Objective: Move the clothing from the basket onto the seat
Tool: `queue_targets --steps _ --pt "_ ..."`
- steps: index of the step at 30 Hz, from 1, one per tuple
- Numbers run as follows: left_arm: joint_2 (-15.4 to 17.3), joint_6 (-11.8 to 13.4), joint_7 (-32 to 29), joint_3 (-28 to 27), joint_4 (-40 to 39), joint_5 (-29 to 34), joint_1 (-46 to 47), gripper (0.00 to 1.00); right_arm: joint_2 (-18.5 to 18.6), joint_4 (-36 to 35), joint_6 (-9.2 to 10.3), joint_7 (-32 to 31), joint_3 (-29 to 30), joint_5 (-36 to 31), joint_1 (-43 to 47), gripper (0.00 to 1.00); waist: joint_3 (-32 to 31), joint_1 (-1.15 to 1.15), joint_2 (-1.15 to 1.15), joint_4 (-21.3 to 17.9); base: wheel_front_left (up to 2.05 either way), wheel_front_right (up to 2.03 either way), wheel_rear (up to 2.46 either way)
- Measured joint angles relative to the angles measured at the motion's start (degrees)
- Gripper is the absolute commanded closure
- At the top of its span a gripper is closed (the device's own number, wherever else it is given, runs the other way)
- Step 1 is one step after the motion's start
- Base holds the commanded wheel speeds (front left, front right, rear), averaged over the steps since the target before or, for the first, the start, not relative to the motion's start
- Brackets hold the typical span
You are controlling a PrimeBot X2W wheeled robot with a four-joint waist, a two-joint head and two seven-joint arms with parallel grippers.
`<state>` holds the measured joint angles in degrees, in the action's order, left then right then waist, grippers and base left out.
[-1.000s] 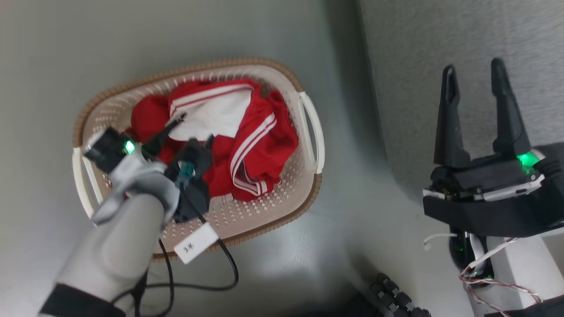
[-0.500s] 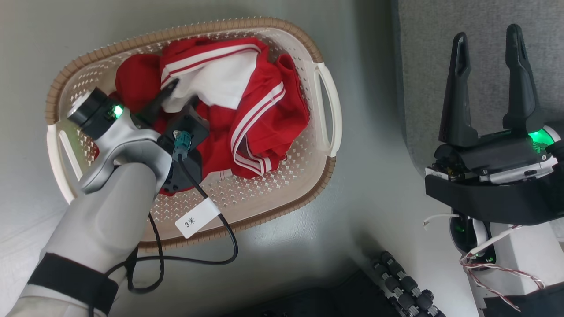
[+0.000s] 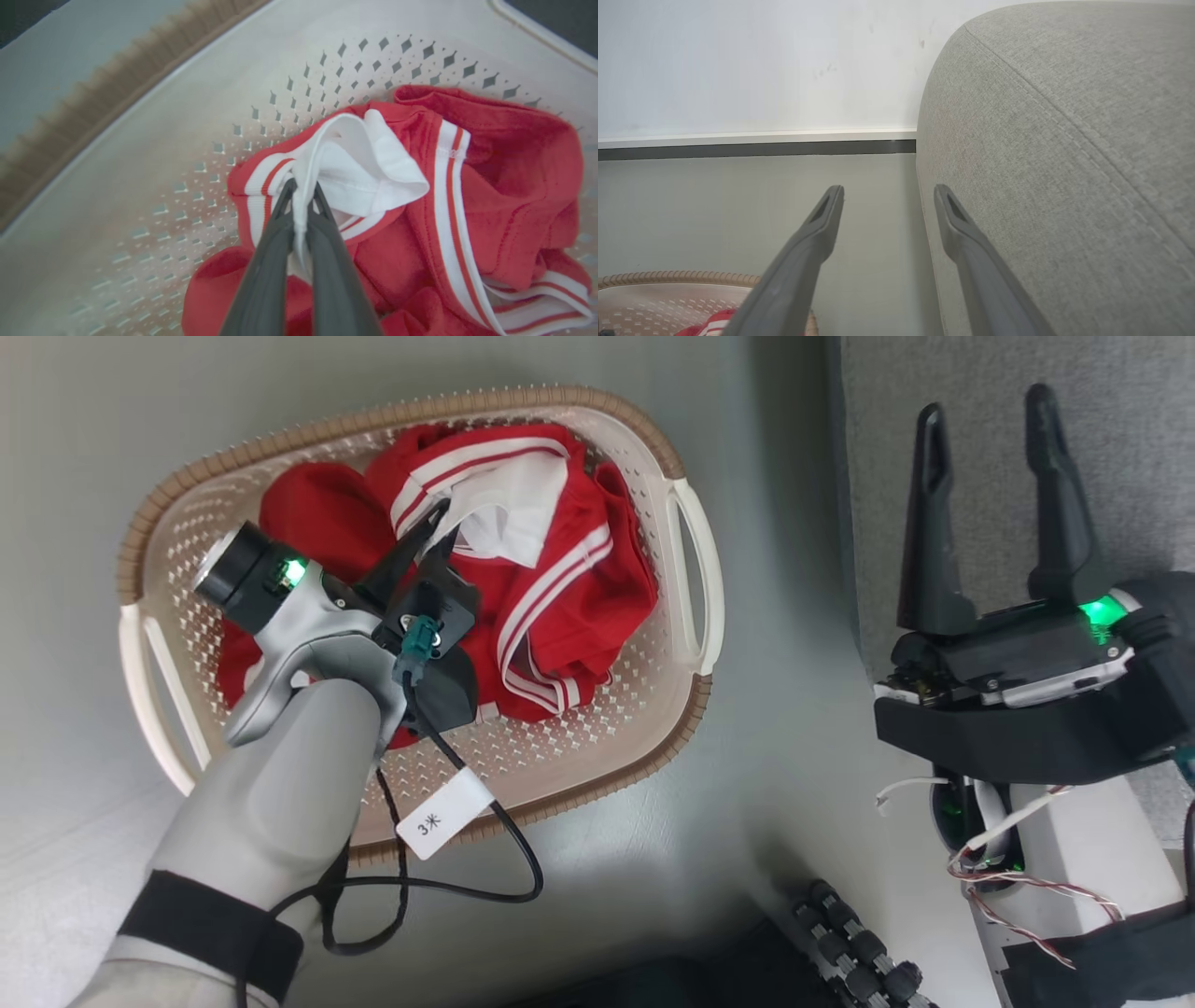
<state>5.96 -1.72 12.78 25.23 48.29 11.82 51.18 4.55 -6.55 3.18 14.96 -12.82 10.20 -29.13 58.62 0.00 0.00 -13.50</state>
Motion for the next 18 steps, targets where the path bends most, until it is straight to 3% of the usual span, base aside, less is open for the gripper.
queue_targets --steps 18 --pt "-2.0 -0.9 1.5 -2.0 -1.5 -7.0 -6.2 1.00 -0.1 9.4 -2.20 -0.1 1.1 0.0 0.4 0.00 -11.2 0.00 0.00 2.7 0.00 0.00 0.00"
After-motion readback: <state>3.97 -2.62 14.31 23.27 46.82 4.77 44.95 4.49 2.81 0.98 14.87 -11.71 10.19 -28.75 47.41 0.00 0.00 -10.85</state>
